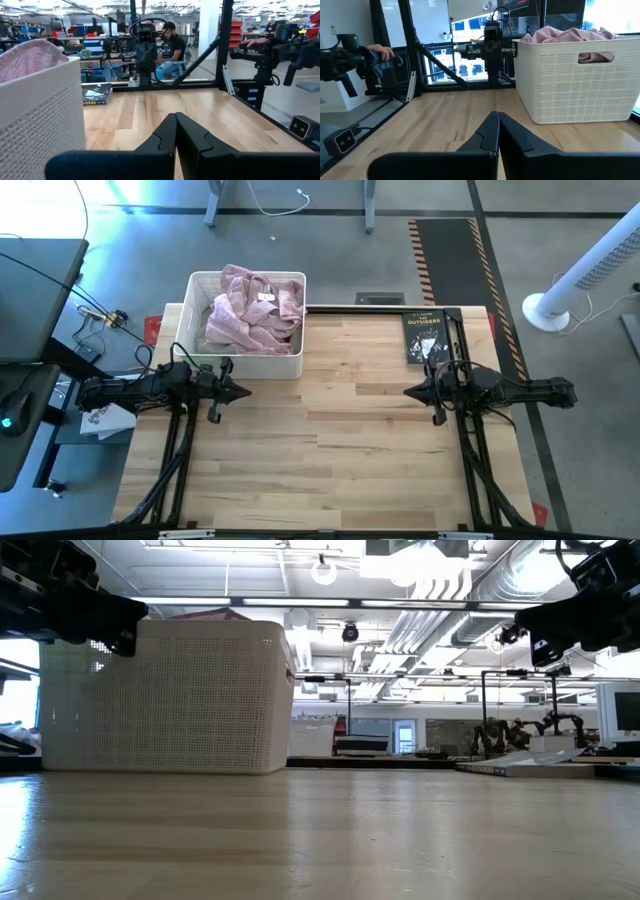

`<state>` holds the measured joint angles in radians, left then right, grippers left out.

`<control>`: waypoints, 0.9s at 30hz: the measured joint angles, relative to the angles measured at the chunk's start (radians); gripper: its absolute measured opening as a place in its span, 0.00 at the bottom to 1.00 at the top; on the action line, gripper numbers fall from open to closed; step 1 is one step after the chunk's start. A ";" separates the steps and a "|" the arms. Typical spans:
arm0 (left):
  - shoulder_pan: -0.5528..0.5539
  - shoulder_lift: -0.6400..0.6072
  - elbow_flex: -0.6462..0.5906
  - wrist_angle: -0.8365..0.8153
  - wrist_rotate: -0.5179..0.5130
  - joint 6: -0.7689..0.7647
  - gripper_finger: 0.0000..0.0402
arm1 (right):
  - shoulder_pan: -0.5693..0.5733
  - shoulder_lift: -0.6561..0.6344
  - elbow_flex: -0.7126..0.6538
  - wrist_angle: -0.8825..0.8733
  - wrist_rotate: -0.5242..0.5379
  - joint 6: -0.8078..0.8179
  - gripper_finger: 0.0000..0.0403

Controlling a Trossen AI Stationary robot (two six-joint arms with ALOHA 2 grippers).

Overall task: Sort clothes
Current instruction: Return to Home Position

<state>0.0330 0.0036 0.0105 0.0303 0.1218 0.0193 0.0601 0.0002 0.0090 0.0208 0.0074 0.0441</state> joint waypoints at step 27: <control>0.021 0.000 0.001 -0.002 0.004 0.000 0.00 | 0.000 0.006 0.000 -0.002 0.000 0.000 0.00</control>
<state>0.0536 0.0036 0.0113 0.0288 0.1253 0.0193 0.0601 0.0067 0.0086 0.0193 0.0072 0.0441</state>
